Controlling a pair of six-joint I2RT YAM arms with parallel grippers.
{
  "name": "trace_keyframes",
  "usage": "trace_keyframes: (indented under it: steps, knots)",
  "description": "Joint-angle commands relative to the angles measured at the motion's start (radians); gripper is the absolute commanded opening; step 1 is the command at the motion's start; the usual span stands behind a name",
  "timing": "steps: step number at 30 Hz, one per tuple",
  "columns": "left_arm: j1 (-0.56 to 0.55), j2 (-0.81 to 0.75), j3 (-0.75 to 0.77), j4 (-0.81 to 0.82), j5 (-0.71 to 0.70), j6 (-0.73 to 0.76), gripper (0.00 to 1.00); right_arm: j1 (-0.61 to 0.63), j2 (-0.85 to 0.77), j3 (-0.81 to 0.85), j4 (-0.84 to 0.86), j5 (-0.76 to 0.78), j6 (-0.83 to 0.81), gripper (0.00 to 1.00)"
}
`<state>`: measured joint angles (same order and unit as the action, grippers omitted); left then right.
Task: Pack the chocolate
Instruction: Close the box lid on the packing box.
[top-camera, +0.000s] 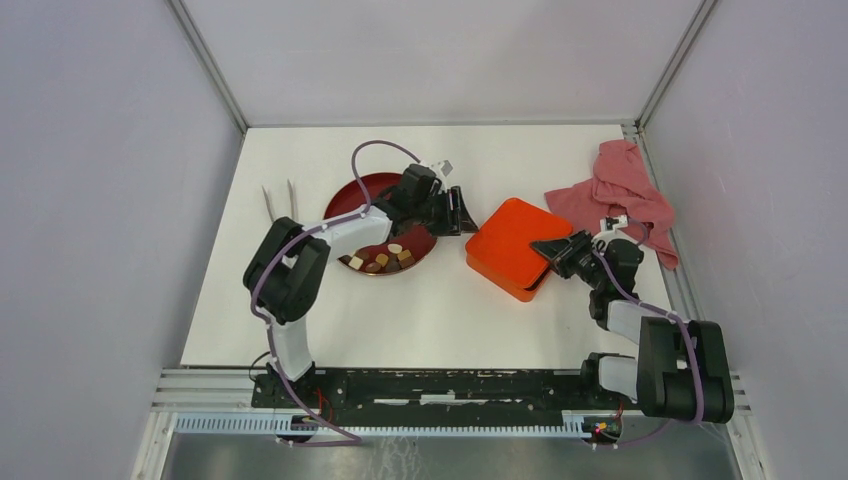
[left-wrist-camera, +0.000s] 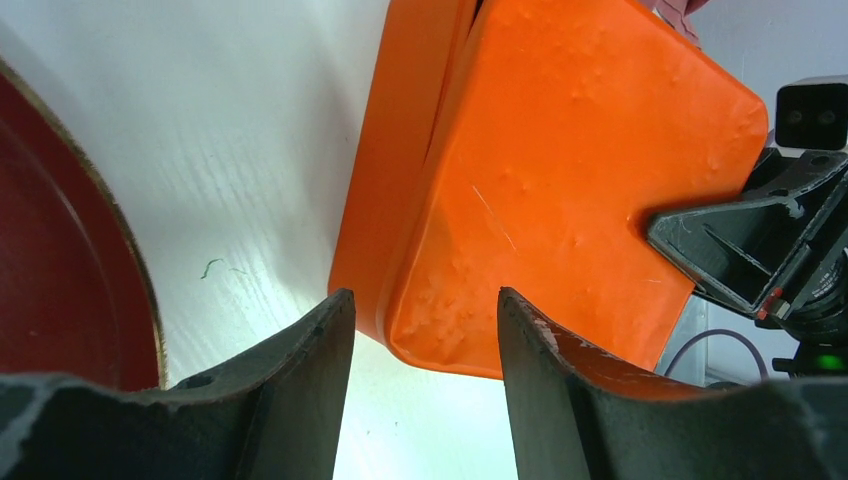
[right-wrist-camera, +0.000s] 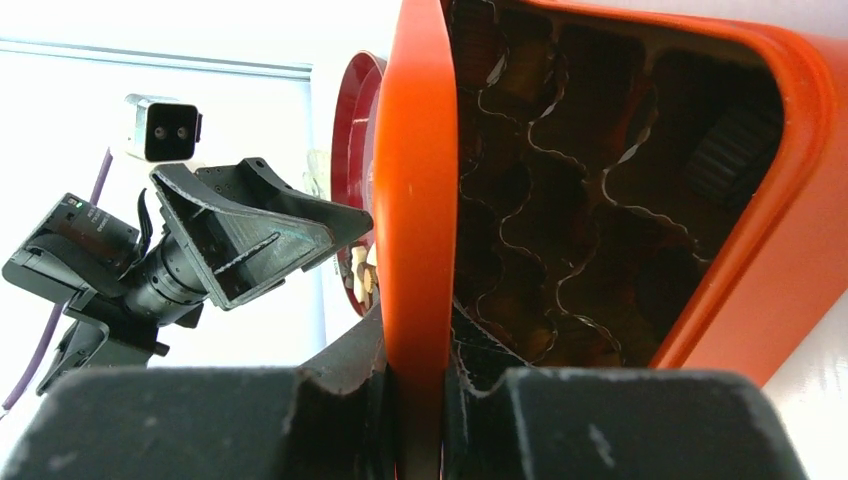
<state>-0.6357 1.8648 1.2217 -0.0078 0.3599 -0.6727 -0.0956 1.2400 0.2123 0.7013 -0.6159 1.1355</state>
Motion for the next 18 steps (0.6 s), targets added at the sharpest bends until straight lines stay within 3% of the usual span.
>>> trace_keyframes:
  steps: [1,11,18]
  knots:
    - [-0.021,0.037,0.075,-0.039,0.025,0.055,0.61,-0.021,-0.03,-0.002,-0.022,0.035,-0.06,0.19]
    - [-0.039,0.089,0.126,-0.067,0.065,0.071,0.61,-0.021,-0.019,0.024,-0.07,0.031,-0.114,0.28]
    - [-0.054,0.123,0.156,-0.068,0.085,0.067,0.6,-0.025,-0.03,0.061,-0.137,0.033,-0.185,0.47]
